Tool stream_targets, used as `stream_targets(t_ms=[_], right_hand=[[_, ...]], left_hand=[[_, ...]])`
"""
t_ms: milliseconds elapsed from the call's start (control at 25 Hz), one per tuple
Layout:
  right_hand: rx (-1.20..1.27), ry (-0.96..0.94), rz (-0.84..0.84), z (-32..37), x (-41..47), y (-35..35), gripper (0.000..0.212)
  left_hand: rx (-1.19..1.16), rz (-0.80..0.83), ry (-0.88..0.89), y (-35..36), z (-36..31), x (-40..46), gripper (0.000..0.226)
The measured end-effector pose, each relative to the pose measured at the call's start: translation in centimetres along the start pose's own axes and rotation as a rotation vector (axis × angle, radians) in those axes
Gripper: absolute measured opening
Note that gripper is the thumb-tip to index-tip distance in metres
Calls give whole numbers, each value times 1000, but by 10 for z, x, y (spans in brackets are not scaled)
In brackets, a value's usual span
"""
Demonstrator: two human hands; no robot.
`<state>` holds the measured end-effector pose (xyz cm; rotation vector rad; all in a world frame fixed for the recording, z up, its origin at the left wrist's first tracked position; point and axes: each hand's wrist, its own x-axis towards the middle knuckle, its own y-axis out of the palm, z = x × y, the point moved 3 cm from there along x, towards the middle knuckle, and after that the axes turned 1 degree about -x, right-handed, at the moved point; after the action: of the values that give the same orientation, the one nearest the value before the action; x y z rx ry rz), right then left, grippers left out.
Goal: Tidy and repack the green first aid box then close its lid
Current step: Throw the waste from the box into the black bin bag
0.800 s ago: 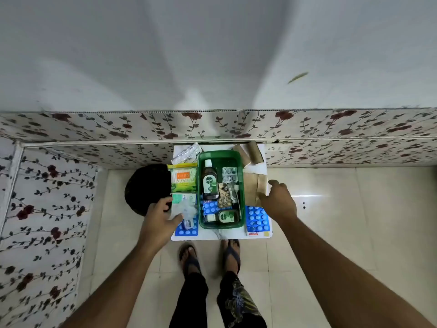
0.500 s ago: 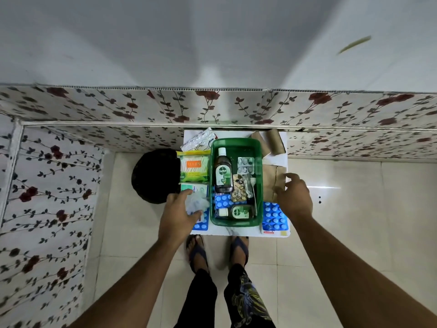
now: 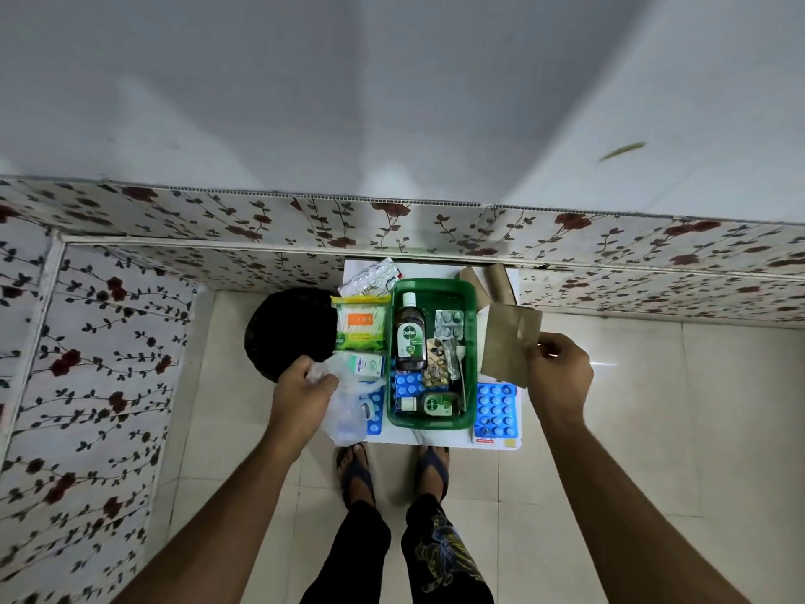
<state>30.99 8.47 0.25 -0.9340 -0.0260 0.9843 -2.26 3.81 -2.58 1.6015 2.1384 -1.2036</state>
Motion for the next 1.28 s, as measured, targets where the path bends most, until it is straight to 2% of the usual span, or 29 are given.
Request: stream_targets(t_ms=[120, 200, 280, 360, 520, 640, 720, 800, 880, 1000, 1080, 1120, 1280], right_hand=[[123, -105, -25, 53, -25, -16, 16], [164, -179, 97, 86, -50, 7, 13], [92, -260, 285, 105, -81, 62, 11], [-26, -349, 403, 112, -108, 140, 12], [-328, -549, 432, 101, -132, 286, 17], [-510, -512, 488, 76, -124, 387, 26], [-577, -448, 518, 57, -113, 441, 19], [-580, -377, 514, 39, -100, 482, 18], [-535, -318, 517, 24, -88, 513, 21], [-505, -275, 543, 4, -74, 545, 12], [-464, -271, 555, 3, -73, 543, 14], [-442, -264, 557, 6, -78, 536, 17], [-468, -288, 585, 32, -106, 481, 28]], left_hand=[[-69, -14, 28, -22, -12, 5, 17], [-107, -62, 47, -43, -9, 18, 14], [-136, -98, 21, -62, 11, 47, 20], [-144, -106, -20, -78, 46, 95, 23], [-175, -102, -111, -76, 129, 205, 33], [-171, -65, -199, -60, 182, 275, 27], [-227, -17, -242, -44, 207, 308, 34], [-292, 41, -290, -33, 221, 332, 47], [-416, 119, -346, -26, 227, 348, 50], [-509, 161, -350, -26, 235, 367, 42], [-496, 159, -323, -34, 232, 360, 20], [-494, 158, -320, -38, 230, 351, 14], [-506, 102, -371, -60, 206, 290, 14]])
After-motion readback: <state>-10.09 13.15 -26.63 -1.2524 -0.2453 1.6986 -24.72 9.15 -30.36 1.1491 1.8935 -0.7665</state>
